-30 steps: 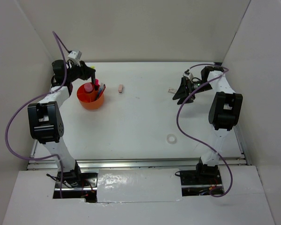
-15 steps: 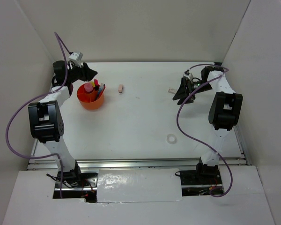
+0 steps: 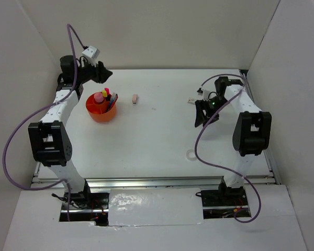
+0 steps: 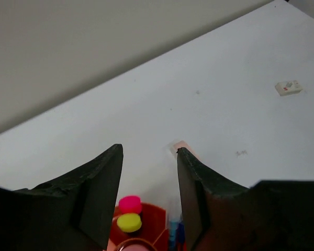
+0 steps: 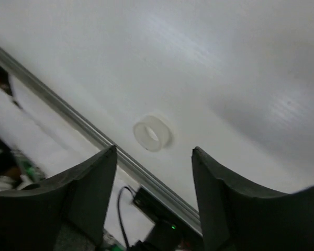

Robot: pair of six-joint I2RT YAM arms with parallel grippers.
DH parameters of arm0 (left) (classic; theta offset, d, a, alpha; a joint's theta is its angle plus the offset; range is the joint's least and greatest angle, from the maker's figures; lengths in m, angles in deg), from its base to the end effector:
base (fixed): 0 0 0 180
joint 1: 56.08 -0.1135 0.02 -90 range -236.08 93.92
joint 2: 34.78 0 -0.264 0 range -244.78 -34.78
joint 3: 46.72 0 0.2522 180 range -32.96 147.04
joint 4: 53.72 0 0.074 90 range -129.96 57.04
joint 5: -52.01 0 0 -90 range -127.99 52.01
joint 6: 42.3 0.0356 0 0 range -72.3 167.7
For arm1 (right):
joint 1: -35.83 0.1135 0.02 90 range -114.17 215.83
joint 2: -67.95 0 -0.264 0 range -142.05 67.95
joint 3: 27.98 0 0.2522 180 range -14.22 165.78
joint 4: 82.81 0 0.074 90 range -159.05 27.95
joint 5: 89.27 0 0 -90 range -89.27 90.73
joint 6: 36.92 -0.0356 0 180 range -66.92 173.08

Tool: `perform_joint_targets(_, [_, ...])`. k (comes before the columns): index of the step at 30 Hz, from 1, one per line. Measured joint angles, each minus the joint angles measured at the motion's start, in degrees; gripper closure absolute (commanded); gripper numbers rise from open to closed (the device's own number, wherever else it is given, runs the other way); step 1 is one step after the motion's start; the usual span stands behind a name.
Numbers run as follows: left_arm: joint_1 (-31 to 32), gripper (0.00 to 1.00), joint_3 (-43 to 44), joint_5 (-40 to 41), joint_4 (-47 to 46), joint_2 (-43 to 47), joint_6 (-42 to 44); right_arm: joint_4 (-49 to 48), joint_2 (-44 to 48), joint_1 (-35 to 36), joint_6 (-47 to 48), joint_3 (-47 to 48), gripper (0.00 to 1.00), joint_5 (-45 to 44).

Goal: Sort the stationery into containers
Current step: Pick up the stationery from the center of the board.

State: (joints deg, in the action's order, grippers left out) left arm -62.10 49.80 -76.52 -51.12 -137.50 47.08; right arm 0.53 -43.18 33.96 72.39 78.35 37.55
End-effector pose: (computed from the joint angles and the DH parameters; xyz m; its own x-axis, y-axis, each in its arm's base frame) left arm 0.4295 0.0230 0.3282 -0.1579 -0.0252 -0.9871 0.5285 0.8423 -0.1060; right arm 0.3703 0.0093 0.2362 -0.9450 -0.2340 -0.2287 -0.3240 0.7665 0.5546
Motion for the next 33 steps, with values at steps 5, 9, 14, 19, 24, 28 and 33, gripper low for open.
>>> perform_joint_targets(5, [7.1,0.44,4.7,2.1,9.6,7.3,5.6,-1.8,9.7,7.1,3.8,-11.5,0.53,-11.3])
perform_joint_targets(9, [9.7,0.44,1.8,1.7,11.8,12.6,5.5,-3.4,10.6,9.5,4.7,-16.5,0.54,-16.0])
perform_joint_targets(14, [9.5,0.44,-1.9,2.9,14.7,14.3,4.8,-6.4,10.6,14.8,4.6,-21.7,0.51,-20.8])
perform_joint_targets(19, [9.6,0.44,-4.0,4.9,18.1,14.3,4.9,-8.0,10.4,17.9,4.2,-22.6,0.50,-22.0])
perform_joint_targets(24, [9.8,0.44,-4.7,6.1,19.2,15.6,5.0,-10.9,9.0,18.9,3.6,-24.0,0.51,-23.8])
perform_joint_targets(28, [9.9,0.44,-5.4,6.7,19.3,17.1,4.9,-12.6,7.0,20.8,2.8,-25.7,0.52,-25.3])
perform_joint_targets(33, [9.9,0.43,-6.1,7.2,19.3,17.9,4.9,-14.3,5.6,22.5,2.0,-26.6,0.65,-26.6])
